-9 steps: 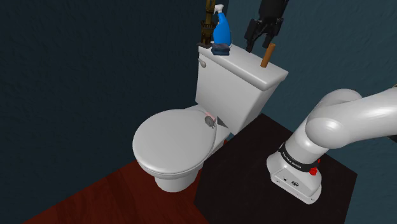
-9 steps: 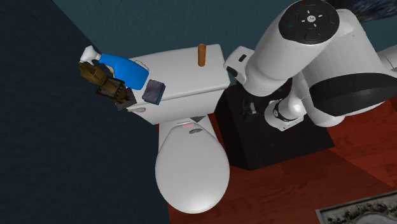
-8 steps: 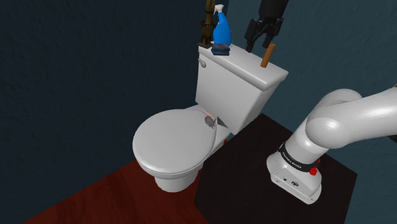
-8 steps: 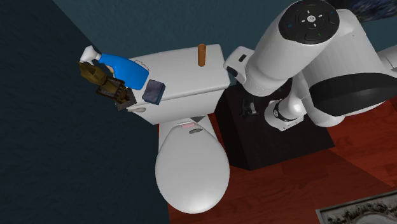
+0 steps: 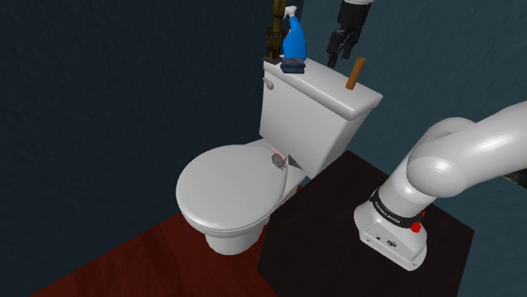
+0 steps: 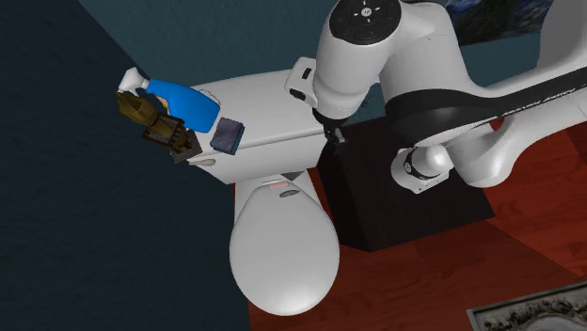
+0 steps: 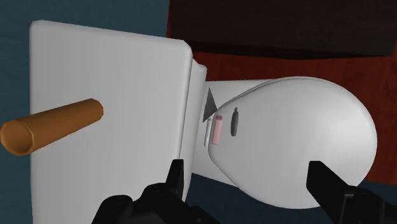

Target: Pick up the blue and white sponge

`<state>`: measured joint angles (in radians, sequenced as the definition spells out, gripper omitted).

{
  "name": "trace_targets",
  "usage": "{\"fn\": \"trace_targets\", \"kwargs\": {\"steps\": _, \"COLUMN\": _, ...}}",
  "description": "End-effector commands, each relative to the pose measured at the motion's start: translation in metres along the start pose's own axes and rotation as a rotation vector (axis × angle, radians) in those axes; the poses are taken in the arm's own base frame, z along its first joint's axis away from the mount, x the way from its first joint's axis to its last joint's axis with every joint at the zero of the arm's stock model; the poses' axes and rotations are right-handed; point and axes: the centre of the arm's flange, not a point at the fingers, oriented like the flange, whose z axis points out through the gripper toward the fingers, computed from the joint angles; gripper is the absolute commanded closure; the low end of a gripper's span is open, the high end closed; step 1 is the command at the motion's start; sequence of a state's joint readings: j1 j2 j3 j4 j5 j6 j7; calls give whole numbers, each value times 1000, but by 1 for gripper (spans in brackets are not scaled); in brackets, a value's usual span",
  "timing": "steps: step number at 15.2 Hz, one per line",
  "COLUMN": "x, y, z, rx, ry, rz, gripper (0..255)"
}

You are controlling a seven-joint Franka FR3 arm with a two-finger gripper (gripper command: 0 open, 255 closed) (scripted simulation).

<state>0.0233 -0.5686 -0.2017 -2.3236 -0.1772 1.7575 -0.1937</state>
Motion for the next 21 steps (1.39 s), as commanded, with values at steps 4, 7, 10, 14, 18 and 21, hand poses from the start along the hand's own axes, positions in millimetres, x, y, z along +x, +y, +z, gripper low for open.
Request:
{"fn": "trace_targets", "kwargs": {"steps": 4, "x": 42, "y": 44, "z": 22, "rx": -34, "ry": -24, "rz": -183, "gripper": 0}}
{"fn": "trace_targets", "kwargs": {"steps": 7, "x": 71, "y": 67, "z": 33, "rx": -53, "ry": -38, "rz": -290, "gripper": 0}}
{"fn": "trace_targets", "kwargs": {"steps": 10, "x": 102, "y": 86, "z": 45, "rx": -72, "ry": -52, "rz": -396, "gripper": 0}}
{"fn": "trace_targets", "kwargs": {"steps": 14, "x": 146, "y": 108, "z": 61, "rx": -98, "ry": -71, "rz": -538, "gripper": 0}}
{"fn": "trace_targets", "kwargs": {"steps": 18, "x": 192, "y": 123, "z": 77, "rx": -124, "ry": -89, "rz": -680, "gripper": 0}}
{"fn": "trace_targets", "kwargs": {"steps": 21, "x": 219, "y": 129, "z": 86, "rx": -138, "ry": -100, "rz": -760, "gripper": 0}}
